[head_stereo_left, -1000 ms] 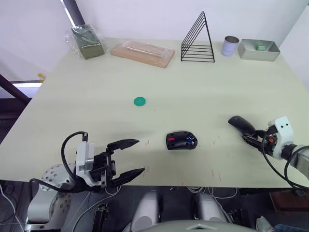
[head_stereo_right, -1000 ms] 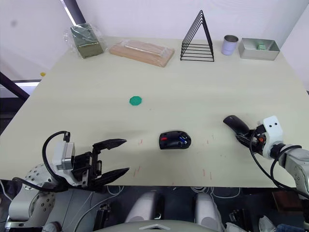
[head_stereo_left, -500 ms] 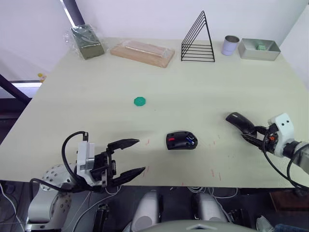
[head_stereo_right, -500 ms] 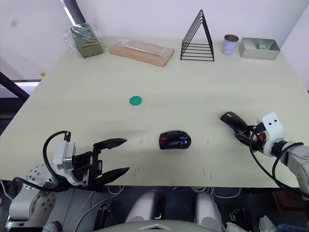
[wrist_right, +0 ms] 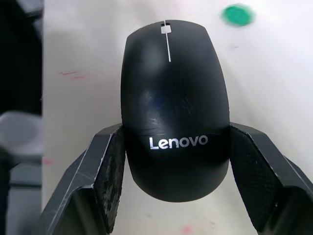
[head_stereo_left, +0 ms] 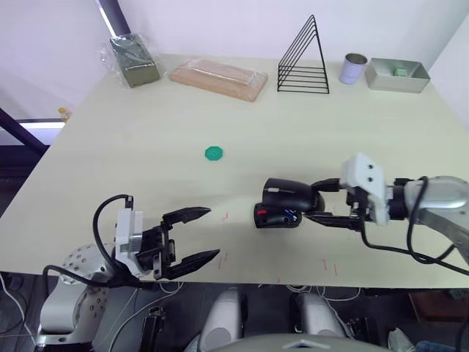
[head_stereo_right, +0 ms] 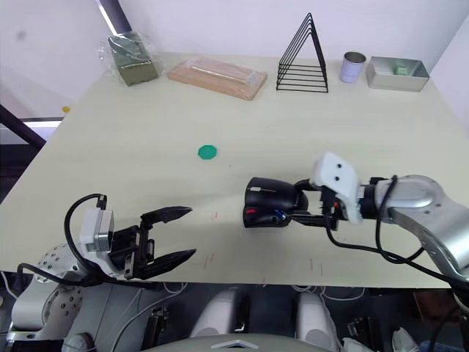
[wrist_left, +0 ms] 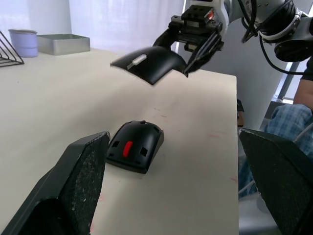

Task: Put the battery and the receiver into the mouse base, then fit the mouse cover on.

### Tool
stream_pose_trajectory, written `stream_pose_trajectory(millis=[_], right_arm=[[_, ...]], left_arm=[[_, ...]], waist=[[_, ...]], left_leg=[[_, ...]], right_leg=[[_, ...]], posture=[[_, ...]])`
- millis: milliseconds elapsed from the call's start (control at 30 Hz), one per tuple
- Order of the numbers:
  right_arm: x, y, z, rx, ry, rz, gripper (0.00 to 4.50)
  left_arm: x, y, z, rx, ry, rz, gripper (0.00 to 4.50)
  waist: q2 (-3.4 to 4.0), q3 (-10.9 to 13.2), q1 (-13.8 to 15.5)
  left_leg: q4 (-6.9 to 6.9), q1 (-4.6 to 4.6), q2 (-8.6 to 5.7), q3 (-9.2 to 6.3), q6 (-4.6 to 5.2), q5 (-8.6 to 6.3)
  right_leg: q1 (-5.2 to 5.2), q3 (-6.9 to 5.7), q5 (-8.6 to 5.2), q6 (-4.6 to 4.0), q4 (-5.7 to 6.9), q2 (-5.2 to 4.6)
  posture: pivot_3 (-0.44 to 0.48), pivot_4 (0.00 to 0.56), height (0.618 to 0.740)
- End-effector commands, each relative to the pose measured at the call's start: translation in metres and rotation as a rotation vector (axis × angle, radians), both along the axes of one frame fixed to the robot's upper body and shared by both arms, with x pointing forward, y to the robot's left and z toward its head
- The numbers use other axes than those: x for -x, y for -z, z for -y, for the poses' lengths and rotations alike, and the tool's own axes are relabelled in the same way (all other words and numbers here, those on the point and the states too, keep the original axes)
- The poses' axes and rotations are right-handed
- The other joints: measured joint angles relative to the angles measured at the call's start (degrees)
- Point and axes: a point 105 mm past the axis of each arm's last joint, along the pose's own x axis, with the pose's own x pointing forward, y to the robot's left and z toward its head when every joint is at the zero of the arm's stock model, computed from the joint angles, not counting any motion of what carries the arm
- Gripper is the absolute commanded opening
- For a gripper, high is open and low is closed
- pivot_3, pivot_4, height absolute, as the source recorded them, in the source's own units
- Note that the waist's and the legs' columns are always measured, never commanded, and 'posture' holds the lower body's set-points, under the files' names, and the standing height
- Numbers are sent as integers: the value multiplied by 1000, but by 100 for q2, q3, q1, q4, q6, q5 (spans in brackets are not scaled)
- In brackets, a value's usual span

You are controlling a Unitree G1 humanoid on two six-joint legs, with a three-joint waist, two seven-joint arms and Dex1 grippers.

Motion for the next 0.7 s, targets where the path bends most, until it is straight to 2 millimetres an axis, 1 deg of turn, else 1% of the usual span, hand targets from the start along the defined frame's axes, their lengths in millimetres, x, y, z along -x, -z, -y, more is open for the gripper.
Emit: stream_pose_trajectory(millis=[33, 133, 333, 700], right_arm=[[-1, 7, -4, 52, -37, -9, 3128], [-8, 17, -3, 99, -45, -16, 3128], [-19, 26, -3, 131, -64, -24, 3128], [-28, 34, -12, 138, -110, -31, 3128]], left_arm=[[2, -8, -3, -1, 8, 29, 4500], [1, -7, -7, -9, 1, 28, 4500], [1, -5, -12, -23, -20, 24, 4500], [3, -7, -8, -27, -32, 21, 4500]], waist=[[0, 0, -5], [0, 0, -5], [1, 0, -20], [1, 1, -24]], left_leg=[[0, 0, -1, 0, 1, -1], [0, 0, -3, 0, 1, -1], [-1, 2, -2, -3, 1, -1], [-2, 1, -2, -7, -1, -1]], right_leg=[[0, 1, 0, 0, -1, -1], [0, -2, 0, 0, -1, -5], [0, -5, 0, -1, 1, -5], [1, 3, 1, -1, 1, -13]], posture=[[0, 150, 740], [0, 150, 740], [0, 150, 740], [0, 150, 740]])
